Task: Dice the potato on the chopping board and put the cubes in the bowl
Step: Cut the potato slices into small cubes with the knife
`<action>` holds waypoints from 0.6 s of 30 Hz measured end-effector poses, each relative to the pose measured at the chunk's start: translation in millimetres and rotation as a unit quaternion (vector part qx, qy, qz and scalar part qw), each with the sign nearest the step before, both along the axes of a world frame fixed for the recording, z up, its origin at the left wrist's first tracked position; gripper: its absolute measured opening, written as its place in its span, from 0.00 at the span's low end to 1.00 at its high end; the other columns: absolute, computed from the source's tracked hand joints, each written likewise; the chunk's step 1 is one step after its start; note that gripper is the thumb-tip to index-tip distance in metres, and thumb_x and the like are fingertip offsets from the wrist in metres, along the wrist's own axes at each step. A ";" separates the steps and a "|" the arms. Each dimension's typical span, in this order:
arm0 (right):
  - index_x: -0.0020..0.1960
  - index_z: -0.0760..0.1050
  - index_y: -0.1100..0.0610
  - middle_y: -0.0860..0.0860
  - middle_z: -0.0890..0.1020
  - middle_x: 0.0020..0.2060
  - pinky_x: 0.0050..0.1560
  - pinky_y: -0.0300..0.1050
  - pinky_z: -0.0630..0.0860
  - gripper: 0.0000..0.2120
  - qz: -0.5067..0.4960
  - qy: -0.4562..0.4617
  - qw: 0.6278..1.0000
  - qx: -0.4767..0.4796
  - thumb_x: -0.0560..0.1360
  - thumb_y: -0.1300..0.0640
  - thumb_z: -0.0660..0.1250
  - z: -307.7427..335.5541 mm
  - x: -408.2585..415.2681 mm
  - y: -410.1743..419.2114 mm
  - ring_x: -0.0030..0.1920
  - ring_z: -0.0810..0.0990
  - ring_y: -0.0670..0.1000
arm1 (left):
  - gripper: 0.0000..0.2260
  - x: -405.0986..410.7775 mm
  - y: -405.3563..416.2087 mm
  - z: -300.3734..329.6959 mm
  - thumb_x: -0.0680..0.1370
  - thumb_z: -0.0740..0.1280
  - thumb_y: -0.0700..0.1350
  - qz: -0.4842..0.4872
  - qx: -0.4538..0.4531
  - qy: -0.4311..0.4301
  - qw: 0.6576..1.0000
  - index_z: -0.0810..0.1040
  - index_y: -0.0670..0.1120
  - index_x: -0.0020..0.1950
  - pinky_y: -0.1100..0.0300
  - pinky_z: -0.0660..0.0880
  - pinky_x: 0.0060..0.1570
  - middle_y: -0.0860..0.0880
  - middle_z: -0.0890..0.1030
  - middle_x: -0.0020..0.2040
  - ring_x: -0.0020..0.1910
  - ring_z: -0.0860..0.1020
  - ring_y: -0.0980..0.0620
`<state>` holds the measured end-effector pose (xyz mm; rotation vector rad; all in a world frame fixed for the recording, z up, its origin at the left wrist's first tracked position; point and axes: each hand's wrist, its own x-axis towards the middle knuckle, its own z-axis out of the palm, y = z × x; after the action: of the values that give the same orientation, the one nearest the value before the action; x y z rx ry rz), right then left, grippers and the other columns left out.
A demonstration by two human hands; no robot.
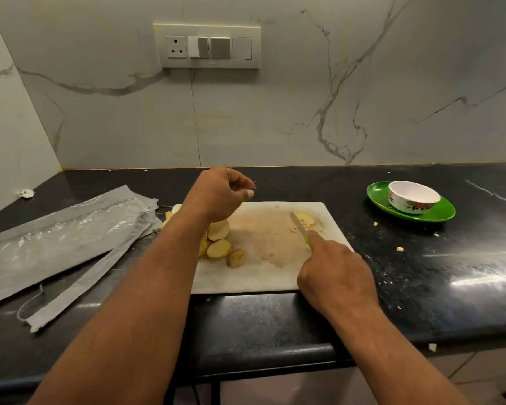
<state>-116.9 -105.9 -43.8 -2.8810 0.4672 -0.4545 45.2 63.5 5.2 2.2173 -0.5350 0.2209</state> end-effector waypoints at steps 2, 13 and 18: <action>0.77 0.61 0.48 0.53 0.80 0.55 0.48 0.50 0.72 0.29 0.005 -0.011 1.000 0.003 0.76 0.59 0.54 -0.4 -1.0 0.7 0.52 0.80 0.57 | 0.06 4.5 11.0 2.3 0.81 0.72 0.47 0.010 -0.005 0.015 1.000 0.86 0.52 0.57 0.65 0.74 0.45 0.55 0.83 0.49 0.49 0.80 0.58; 0.75 0.64 0.48 0.53 0.81 0.53 0.44 0.48 0.66 0.27 0.013 -0.016 1.000 0.006 0.77 0.59 0.54 0.3 0.9 1.6 0.51 0.79 0.57 | 0.03 10.8 48.9 12.4 0.76 0.77 0.48 0.003 0.154 0.095 0.984 0.86 0.55 0.48 0.60 0.75 0.41 0.55 0.83 0.49 0.52 0.80 0.54; 0.77 0.62 0.47 0.53 0.80 0.53 0.44 0.48 0.66 0.28 0.025 -0.026 0.999 0.015 0.77 0.59 0.54 0.1 -0.4 1.4 0.50 0.79 0.56 | 0.19 1.6 39.4 16.1 0.71 0.82 0.49 -0.026 0.262 0.133 0.956 0.84 0.57 0.60 0.59 0.73 0.45 0.59 0.77 0.50 0.53 0.76 0.54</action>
<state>-117.3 -104.5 -43.7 -2.8365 0.3900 -0.5082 46.8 102.9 21.3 2.6828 -0.5459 -0.2795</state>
